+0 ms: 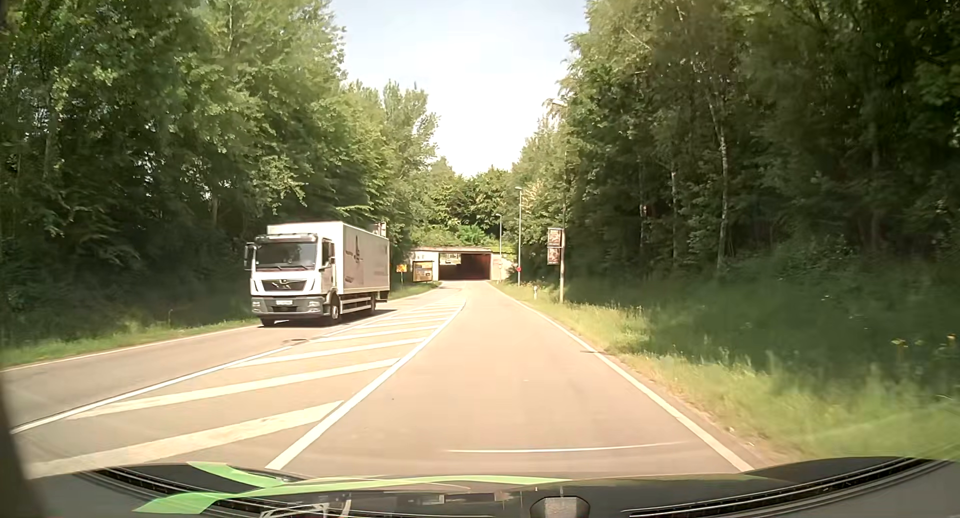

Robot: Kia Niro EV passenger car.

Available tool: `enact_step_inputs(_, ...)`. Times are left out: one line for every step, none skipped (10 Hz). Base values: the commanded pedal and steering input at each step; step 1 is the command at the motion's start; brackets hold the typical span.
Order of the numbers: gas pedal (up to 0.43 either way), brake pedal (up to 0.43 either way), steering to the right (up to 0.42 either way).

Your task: Follow the waypoints while adhering to traffic rules and regulations

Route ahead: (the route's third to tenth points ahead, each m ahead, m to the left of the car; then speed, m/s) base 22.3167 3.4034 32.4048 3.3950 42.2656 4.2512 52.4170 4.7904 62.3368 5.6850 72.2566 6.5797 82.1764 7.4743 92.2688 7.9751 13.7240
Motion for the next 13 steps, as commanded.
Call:
enact_step_inputs(0.020, 0.000, -0.007)
enact_step_inputs(0.020, 0.000, -0.007)
enact_step_inputs(0.020, 0.000, -0.007)
enact_step_inputs(0.020, 0.000, -0.008)
enact_step_inputs(0.020, 0.000, -0.008)
enact_step_inputs(0.020, 0.000, -0.009)
enact_step_inputs(0.020, 0.000, -0.011)
enact_step_inputs(0.020, 0.000, -0.012)
enact_step_inputs(0.020, 0.000, -0.012)
enact_step_inputs(0.020, 0.000, -0.012)
enact_step_inputs(0.020, 0.000, -0.012)
enact_step_inputs(0.020, 0.000, -0.012)
enact_step_inputs(0.020, 0.000, -0.011)
